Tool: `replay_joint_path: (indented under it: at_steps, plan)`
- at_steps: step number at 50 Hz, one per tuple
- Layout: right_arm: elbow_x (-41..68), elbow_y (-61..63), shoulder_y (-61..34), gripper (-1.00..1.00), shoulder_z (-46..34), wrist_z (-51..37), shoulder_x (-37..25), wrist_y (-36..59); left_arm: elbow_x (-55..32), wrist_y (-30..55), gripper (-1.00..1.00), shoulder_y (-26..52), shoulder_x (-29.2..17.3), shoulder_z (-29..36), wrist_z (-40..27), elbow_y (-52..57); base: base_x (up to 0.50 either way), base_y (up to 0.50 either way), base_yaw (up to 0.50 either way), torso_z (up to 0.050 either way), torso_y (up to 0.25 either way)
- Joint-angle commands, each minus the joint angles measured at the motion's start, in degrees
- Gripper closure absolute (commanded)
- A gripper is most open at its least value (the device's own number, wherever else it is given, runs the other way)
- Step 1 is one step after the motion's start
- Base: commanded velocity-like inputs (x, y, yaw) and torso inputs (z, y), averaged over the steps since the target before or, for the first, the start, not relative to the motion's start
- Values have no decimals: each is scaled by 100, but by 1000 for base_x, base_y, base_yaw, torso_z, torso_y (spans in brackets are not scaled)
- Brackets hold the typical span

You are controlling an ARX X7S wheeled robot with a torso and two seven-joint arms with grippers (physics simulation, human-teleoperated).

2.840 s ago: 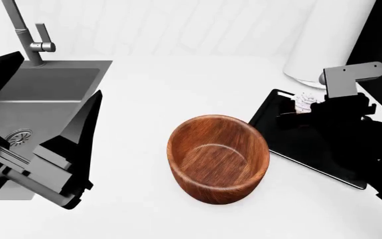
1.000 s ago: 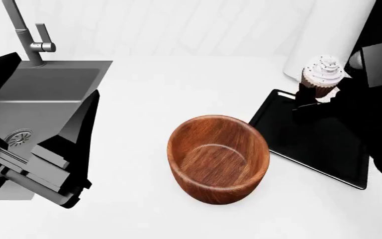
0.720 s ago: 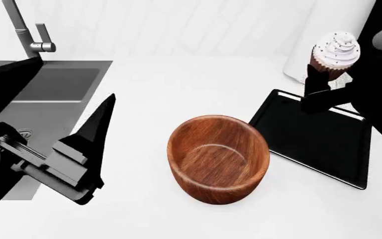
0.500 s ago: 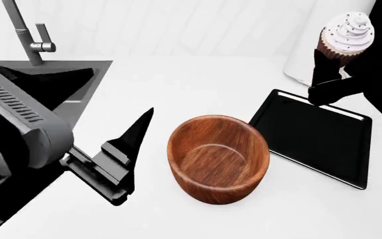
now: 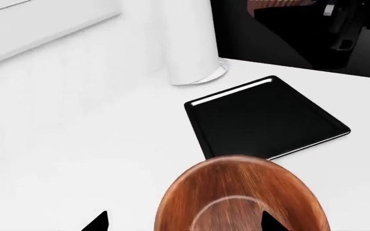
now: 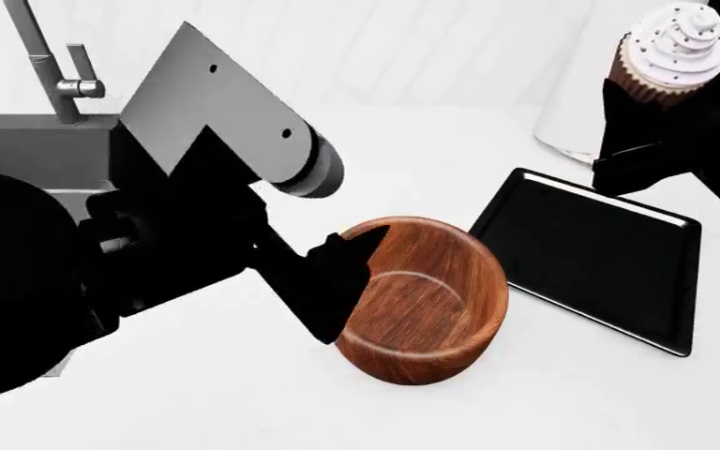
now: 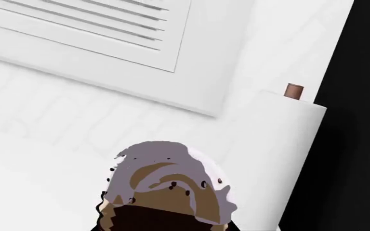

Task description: Move the fresh-baked cupcake off the tray onto the counter, and place the bowl used for mixing into the sink.

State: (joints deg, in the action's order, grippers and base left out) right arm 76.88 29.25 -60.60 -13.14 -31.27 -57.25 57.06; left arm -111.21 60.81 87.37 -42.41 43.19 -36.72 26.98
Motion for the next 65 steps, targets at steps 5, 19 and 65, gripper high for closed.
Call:
replay_joint_path:
  at_steps: [5,19,65]
  plan:
    - [-76,76,117,100,84,37,-39,-88,-395,679,-100,875,754,737,26,-1278,0,0,0,0,0]
    - [-31,86,64,100,106,39,-45,-103,-439,1138,-100,1114,1018,1206,166,-1912,0,0,0,0,0]
    - [-164,164,677,100,245,130,-96,-509,627,1364,-100,1215,1724,1792,1289,-3721,0,0,0,0,0]
